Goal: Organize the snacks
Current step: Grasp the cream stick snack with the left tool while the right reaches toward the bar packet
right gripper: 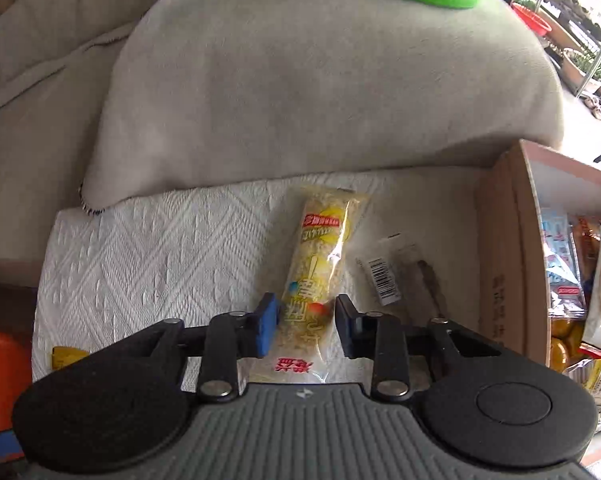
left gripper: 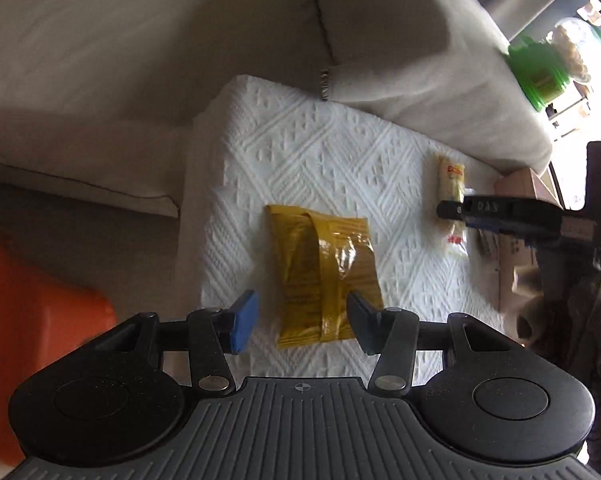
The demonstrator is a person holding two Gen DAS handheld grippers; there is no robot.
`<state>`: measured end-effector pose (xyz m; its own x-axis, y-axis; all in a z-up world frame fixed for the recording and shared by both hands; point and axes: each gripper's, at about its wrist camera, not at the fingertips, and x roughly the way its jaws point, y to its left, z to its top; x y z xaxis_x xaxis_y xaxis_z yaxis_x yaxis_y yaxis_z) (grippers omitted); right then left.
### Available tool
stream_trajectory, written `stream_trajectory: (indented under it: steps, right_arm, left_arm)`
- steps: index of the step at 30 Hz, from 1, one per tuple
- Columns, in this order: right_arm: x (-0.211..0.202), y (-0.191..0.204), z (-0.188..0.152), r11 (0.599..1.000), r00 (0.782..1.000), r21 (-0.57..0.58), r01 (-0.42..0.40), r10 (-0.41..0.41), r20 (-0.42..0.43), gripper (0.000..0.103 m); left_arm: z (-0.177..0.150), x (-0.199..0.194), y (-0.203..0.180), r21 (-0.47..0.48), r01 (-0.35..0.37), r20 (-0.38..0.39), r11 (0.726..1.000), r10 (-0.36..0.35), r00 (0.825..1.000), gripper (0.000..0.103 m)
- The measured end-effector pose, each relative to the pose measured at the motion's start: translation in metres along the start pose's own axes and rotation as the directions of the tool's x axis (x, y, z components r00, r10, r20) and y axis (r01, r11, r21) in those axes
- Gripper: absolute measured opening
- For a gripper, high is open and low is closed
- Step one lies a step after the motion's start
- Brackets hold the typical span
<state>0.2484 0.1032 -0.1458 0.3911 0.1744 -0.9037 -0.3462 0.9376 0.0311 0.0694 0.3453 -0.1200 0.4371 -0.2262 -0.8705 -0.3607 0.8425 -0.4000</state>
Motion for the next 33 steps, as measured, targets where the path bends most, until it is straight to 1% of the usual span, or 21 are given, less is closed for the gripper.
stream_trajectory:
  steps: [2, 5, 7, 10, 11, 12, 14, 16, 17, 19, 20, 23, 24, 25, 27, 28, 29, 30, 31, 33]
  right_arm:
    - [-0.008, 0.012, -0.013, 0.999, 1.000, -0.032, -0.019, 0.019, -0.017, 0.031]
    - [-0.023, 0.021, -0.047, 0.998, 0.996, -0.029, -0.053, 0.051, -0.072, 0.030]
    - [-0.035, 0.024, -0.073, 0.997, 0.991, -0.007, -0.077, 0.076, -0.112, 0.030]
    - [-0.050, 0.026, -0.101, 0.991, 0.977, 0.023, -0.135, 0.137, -0.164, 0.030]
    - [-0.056, 0.024, -0.107, 0.988, 0.972, 0.037, -0.151, 0.155, -0.176, 0.031]
    - [-0.060, 0.021, -0.109, 0.986, 0.972, 0.051, -0.157, 0.163, -0.170, 0.031]
    - [-0.076, 0.011, -0.105, 0.989, 0.984, 0.053, -0.136, 0.142, -0.109, 0.032]
    - [-0.082, 0.001, -0.089, 0.996, 0.996, 0.013, -0.083, 0.083, -0.043, 0.036]
    - [-0.080, -0.004, -0.078, 0.998, 0.998, -0.019, -0.059, 0.059, -0.021, 0.040]
    - [-0.066, -0.013, -0.053, 0.996, 1.000, -0.083, 0.012, -0.010, 0.027, 0.042]
    - [-0.058, -0.018, -0.040, 0.994, 0.999, -0.103, 0.032, -0.028, 0.043, 0.043]
    - [-0.025, -0.032, -0.001, 0.990, 0.998, -0.125, 0.058, -0.053, 0.043, 0.059]
    - [-0.015, -0.034, 0.008, 0.989, 0.997, -0.131, 0.070, -0.066, 0.039, 0.060]
    - [-0.002, -0.034, 0.018, 0.985, 0.995, -0.143, 0.098, -0.094, 0.034, 0.060]
    - [0.018, -0.031, 0.025, 0.973, 0.988, -0.172, 0.151, -0.149, 0.028, 0.059]
    - [0.021, -0.029, 0.025, 0.971, 0.986, -0.168, 0.168, -0.164, 0.041, 0.058]
    - [0.020, -0.028, 0.025, 0.975, 0.987, -0.156, 0.160, -0.156, 0.038, 0.058]
    - [0.018, -0.026, 0.023, 0.980, 0.990, -0.144, 0.140, -0.139, 0.021, 0.051]
    - [0.014, -0.024, 0.020, 0.985, 0.994, -0.137, 0.109, -0.110, 0.002, 0.048]
    - [0.007, -0.023, 0.005, 0.991, 0.998, -0.125, 0.043, -0.047, -0.034, 0.048]
  left_arm:
    - [0.005, 0.004, 0.009, -0.020, 0.013, -0.006, 1.000, -0.013, 1.000, 0.055]
    - [0.012, 0.012, 0.012, -0.018, 0.033, -0.027, 0.999, -0.033, 0.999, 0.055]
    - [0.016, 0.015, 0.005, 0.014, 0.041, -0.029, 0.999, -0.041, 0.999, 0.055]
    - [0.021, 0.014, -0.009, 0.074, 0.063, -0.016, 0.995, -0.062, 0.998, 0.055]
    - [0.021, 0.014, -0.014, 0.086, 0.072, -0.017, 0.994, -0.071, 0.997, 0.055]
    - [0.021, 0.014, -0.018, 0.095, 0.077, -0.020, 0.992, -0.076, 0.997, 0.055]
    - [0.019, 0.014, -0.025, 0.111, 0.085, -0.030, 0.990, -0.083, 0.996, 0.055]
    - [0.014, 0.014, -0.031, 0.119, 0.098, -0.049, 0.988, -0.093, 0.994, 0.055]
    - [0.011, 0.013, -0.033, 0.123, 0.105, -0.059, 0.987, -0.099, 0.993, 0.055]
    - [0.002, 0.014, -0.039, 0.138, 0.118, -0.085, 0.983, -0.107, 0.991, 0.055]
    - [-0.003, 0.015, -0.042, 0.147, 0.124, -0.099, 0.981, -0.110, 0.989, 0.055]
    - [-0.018, 0.022, -0.052, 0.152, 0.143, -0.136, 0.978, -0.123, 0.983, 0.055]
    - [-0.022, 0.024, -0.055, 0.150, 0.147, -0.143, 0.978, -0.125, 0.982, 0.055]
    - [-0.025, 0.026, -0.058, 0.149, 0.146, -0.147, 0.978, -0.124, 0.981, 0.055]
    - [-0.031, 0.028, -0.063, 0.148, 0.138, -0.152, 0.979, -0.115, 0.982, 0.055]
    - [-0.032, 0.029, -0.065, 0.147, 0.134, -0.151, 0.980, -0.111, 0.982, 0.055]
    - [-0.034, 0.029, -0.066, 0.146, 0.130, -0.150, 0.981, -0.108, 0.983, 0.055]
    - [-0.035, 0.029, -0.067, 0.144, 0.124, -0.149, 0.982, -0.103, 0.983, 0.055]
    - [-0.035, 0.030, -0.067, 0.142, 0.116, -0.150, 0.983, -0.095, 0.984, 0.055]
    - [-0.036, 0.030, -0.067, 0.142, 0.098, -0.152, 0.985, -0.076, 0.985, 0.055]
